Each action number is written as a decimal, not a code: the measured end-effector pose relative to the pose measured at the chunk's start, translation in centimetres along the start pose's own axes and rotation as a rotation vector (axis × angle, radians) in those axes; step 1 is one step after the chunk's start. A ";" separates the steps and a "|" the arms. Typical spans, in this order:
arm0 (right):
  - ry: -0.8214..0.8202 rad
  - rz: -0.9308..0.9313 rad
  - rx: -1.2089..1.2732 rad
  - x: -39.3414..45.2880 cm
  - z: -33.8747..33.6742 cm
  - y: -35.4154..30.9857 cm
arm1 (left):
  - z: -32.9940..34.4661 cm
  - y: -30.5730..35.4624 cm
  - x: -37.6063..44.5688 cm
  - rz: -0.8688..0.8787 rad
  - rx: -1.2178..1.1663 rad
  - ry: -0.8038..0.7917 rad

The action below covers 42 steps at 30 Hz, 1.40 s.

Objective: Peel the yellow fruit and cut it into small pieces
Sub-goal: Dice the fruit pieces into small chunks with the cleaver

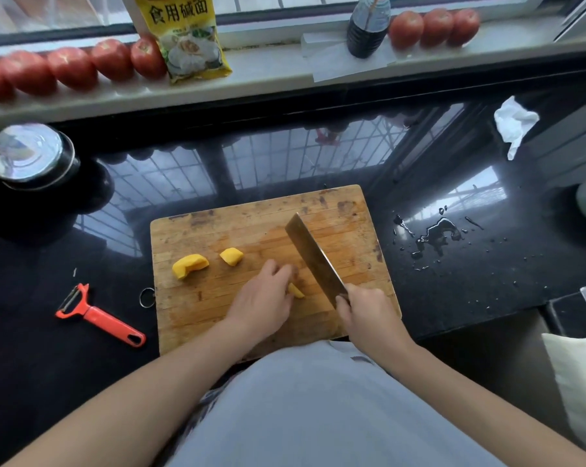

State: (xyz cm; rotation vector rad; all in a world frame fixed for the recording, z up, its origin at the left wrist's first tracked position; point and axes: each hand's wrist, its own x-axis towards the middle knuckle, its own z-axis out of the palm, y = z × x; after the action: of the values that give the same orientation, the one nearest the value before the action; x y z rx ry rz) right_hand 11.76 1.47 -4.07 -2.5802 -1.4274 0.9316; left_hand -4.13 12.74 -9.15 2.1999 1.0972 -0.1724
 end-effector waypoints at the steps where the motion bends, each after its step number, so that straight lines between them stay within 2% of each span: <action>1: 0.009 0.012 -0.003 -0.1 0.0 0.3 | -0.5 -0.3 0.1 0.131 0.172 -0.034; 3: 0.015 0.031 -0.006 -0.2 -0.1 0.5 | -1.3 -0.2 0.4 0.246 0.384 -0.100; 6: -0.010 0.032 -0.009 -0.3 -0.2 0.4 | -1.4 0.9 0.5 0.133 0.394 -0.177; 10: -0.056 0.024 0.017 -0.7 0.2 -0.3 | 0.0 2.0 0.8 -0.225 0.047 -0.256; 12: -0.070 0.010 0.004 -1.1 0.5 -0.6 | 0.5 2.5 0.9 -0.362 -0.207 -0.317; 15: -0.098 -0.021 -0.067 -1.5 0.5 -0.5 | 0.7 3.3 0.6 -0.493 -0.550 -0.379; 19: -0.125 -0.032 -0.102 -2.1 0.4 0.1 | 0.9 3.3 0.8 -0.616 -0.737 -0.329; 27: -0.226 -0.023 -0.186 -2.3 0.6 0.1 | 1.3 3.5 1.4 -0.607 -0.729 -0.326; 33: -0.126 -0.062 -0.121 0.7 1.5 -2.5 | 1.0 3.7 1.1 -0.604 -0.689 -0.310; 37: -0.051 -0.045 -0.026 0.2 0.4 -1.8 | 1.0 3.6 0.8 -0.611 -0.726 -0.307; 42: -0.128 -0.029 -0.116 -1.7 0.0 -0.5 | 0.9 3.4 0.7 -0.581 -0.719 -0.301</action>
State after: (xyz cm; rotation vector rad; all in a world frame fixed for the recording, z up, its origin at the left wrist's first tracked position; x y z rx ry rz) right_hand 10.77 0.38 -3.07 -2.6153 -1.5919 1.0587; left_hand -0.94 11.19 -8.42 1.1532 1.3329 -0.2930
